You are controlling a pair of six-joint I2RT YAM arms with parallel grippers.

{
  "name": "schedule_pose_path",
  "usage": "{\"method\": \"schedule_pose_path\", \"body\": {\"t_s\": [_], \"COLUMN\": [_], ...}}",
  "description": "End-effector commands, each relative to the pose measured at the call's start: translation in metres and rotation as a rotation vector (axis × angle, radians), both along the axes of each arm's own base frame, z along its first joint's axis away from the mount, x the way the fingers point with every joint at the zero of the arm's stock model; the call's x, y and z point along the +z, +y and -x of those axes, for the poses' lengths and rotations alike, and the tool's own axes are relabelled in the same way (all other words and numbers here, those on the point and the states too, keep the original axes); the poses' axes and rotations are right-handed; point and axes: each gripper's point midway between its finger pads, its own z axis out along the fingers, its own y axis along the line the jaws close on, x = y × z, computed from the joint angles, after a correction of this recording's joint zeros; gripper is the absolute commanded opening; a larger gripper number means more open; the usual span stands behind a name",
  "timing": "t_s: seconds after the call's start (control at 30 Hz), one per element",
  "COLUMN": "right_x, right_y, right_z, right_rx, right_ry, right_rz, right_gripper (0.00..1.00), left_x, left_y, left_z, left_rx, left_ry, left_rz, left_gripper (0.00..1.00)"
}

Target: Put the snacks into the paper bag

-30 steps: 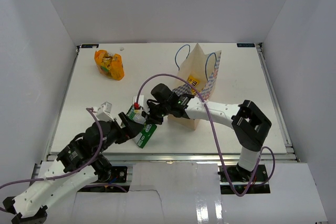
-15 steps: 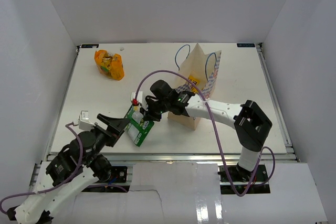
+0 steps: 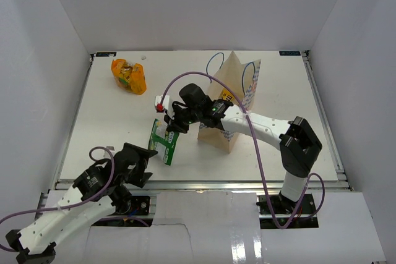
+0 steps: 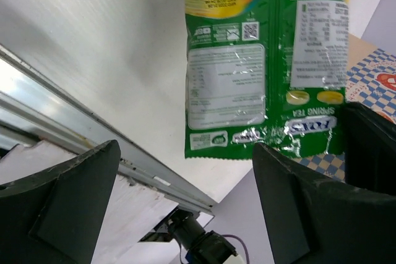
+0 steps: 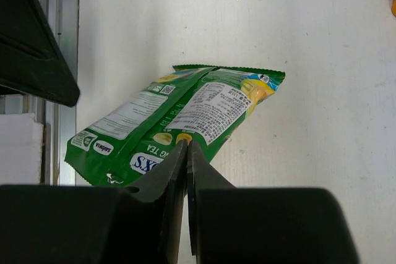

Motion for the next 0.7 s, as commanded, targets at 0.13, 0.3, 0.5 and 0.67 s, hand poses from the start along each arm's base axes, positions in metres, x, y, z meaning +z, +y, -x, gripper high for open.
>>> {"method": "schedule_pose_path", "body": {"t_s": [0.13, 0.3, 0.5, 0.67], "right_x": [0.035, 0.029, 0.021, 0.025], "right_y": [0.011, 0.009, 0.007, 0.004], "right_z": [0.002, 0.005, 0.009, 0.013], "right_rx": [0.009, 0.002, 0.0, 0.007], "right_ry": [0.021, 0.052, 0.08, 0.089], "right_rz": [-0.092, -0.081, -0.068, -0.076], "right_gripper": [0.08, 0.08, 0.08, 0.08], "left_x": [-0.025, -0.035, -0.026, -0.054], "left_y": [-0.016, -0.02, -0.01, -0.005], "left_z": [-0.032, -0.048, -0.063, -0.05], "left_rx": [0.171, 0.238, 0.292, 0.274], "left_ry": [-0.098, -0.135, -0.217, -0.101], "left_rz": [0.237, 0.291, 0.242, 0.137], "left_gripper": [0.98, 0.98, 0.98, 0.98]}}
